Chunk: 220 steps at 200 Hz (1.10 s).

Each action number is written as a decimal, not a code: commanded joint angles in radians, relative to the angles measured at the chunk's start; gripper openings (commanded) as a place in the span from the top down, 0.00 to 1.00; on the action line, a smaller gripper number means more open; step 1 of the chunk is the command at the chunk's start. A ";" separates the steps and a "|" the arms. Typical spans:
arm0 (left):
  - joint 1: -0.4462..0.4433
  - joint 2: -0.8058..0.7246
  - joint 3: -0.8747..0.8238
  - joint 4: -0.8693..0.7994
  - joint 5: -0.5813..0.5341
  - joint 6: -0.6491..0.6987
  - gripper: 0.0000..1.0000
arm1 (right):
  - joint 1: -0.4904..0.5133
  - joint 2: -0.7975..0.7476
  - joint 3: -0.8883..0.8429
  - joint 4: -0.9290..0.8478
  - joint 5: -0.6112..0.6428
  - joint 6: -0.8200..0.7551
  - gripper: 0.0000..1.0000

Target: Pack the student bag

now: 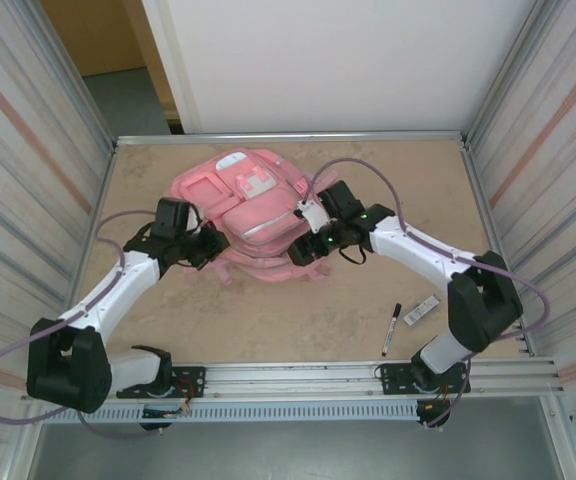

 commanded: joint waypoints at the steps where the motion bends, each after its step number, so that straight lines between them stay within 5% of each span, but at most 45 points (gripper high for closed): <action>1: 0.043 -0.076 -0.025 -0.041 0.026 0.048 0.98 | -0.002 0.047 0.042 -0.019 0.131 0.059 0.27; 20: 0.068 -0.122 -0.041 -0.142 -0.010 0.067 0.57 | -0.024 0.041 0.049 -0.024 0.188 0.158 0.25; 40: 0.025 -0.161 -0.012 -0.190 -0.051 0.108 0.51 | -0.040 -0.035 -0.006 0.017 0.295 0.227 0.22; 65: -0.169 -0.148 0.105 -0.256 -0.223 0.255 0.40 | -0.087 -0.165 -0.085 0.072 0.357 0.282 0.20; 110: -0.500 0.100 0.312 -0.267 -0.647 0.659 0.01 | -0.128 -0.381 -0.224 0.167 0.434 0.295 0.19; 129: -0.551 0.269 0.411 -0.314 -0.788 0.732 0.01 | -0.132 -0.425 -0.241 0.153 0.432 0.279 0.19; 173: -0.499 0.558 0.554 -0.452 -0.705 0.756 0.02 | -0.140 -0.473 -0.276 0.111 0.437 0.280 0.19; 196: -0.447 0.602 0.575 -0.471 -0.698 0.724 0.31 | -0.140 -0.506 -0.325 0.136 0.443 0.286 0.19; 220: -0.446 0.618 0.582 -0.455 -0.680 0.746 0.73 | -0.140 -0.525 -0.321 0.111 0.427 0.278 0.19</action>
